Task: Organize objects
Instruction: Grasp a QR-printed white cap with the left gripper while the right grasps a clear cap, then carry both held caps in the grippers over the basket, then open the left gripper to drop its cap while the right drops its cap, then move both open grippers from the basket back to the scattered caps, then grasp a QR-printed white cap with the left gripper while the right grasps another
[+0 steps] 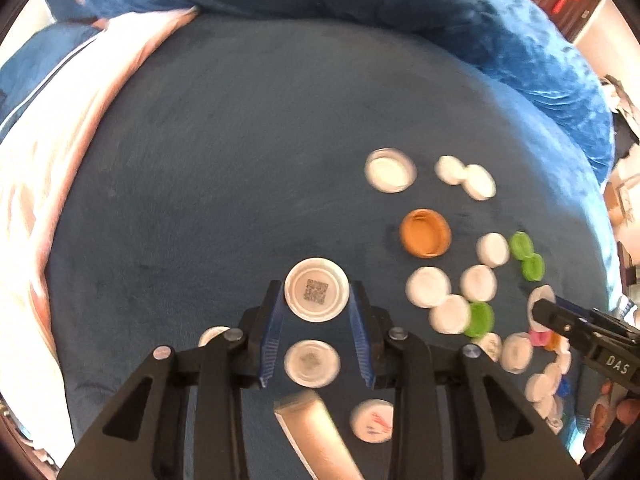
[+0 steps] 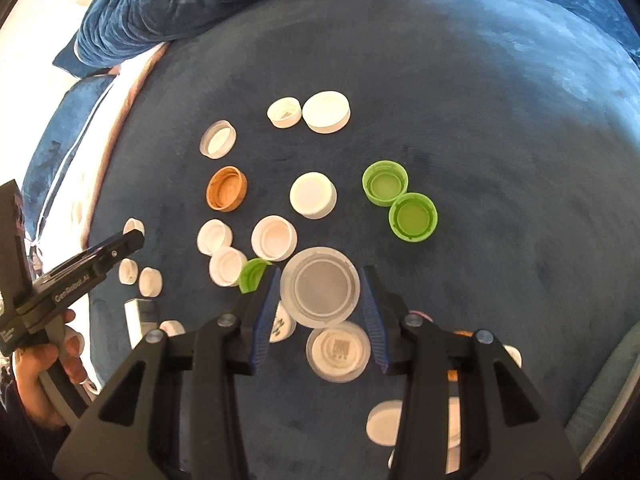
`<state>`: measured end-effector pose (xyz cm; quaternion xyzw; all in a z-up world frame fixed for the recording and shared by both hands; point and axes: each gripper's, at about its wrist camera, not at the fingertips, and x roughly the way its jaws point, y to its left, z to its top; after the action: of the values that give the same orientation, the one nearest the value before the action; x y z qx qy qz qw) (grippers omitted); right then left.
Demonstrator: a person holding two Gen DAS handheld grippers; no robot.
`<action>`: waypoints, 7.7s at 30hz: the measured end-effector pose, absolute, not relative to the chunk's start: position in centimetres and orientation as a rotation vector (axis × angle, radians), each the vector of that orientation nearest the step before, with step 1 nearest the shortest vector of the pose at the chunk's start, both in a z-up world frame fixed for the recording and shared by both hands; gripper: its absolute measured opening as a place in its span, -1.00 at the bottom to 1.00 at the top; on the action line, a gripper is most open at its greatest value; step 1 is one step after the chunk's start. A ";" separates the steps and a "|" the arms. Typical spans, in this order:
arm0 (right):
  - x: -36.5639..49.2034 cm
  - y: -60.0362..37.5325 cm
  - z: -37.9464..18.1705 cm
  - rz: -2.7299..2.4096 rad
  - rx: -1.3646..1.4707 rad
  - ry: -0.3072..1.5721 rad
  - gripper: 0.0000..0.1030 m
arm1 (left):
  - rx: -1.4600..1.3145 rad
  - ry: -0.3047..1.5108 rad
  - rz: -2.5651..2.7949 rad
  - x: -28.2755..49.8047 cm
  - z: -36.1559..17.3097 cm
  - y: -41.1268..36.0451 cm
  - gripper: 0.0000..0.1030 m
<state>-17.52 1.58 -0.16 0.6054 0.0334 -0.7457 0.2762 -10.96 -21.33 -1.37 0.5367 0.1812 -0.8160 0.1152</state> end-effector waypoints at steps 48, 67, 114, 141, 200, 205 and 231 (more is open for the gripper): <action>-12.2 34.4 10.0 -2.500 1.490 -0.551 -0.19 | 1.727 0.103 -3.051 -15.5 11.0 17.3 -0.35; -13.4 38.0 9.2 -2.602 1.494 -0.643 -0.18 | 1.819 0.065 -3.070 -17.7 8.6 23.4 -0.24; -13.8 34.3 8.6 -2.618 1.624 -0.475 0.97 | 1.706 0.081 -2.939 -16.1 9.1 14.9 0.99; -14.7 26.6 7.9 -2.530 1.613 -0.356 0.99 | 1.664 0.185 -2.813 -15.3 7.6 5.9 0.99; -14.2 4.4 2.5 -2.115 1.584 0.188 0.99 | 1.466 0.710 -2.169 -5.1 -3.7 -25.3 0.71; -13.9 3.6 2.2 -2.095 1.588 0.208 0.99 | 1.493 0.725 -2.168 -5.5 -4.6 -25.3 0.51; -10.1 -13.2 -3.7 -1.858 1.548 0.289 0.94 | 1.424 0.834 -2.161 -2.0 -3.2 -28.8 -0.38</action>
<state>-10.12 -13.24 -3.66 0.5962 0.1114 -0.7160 0.3457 -2.02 -28.78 -3.16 0.5122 0.2999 -0.7770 0.2098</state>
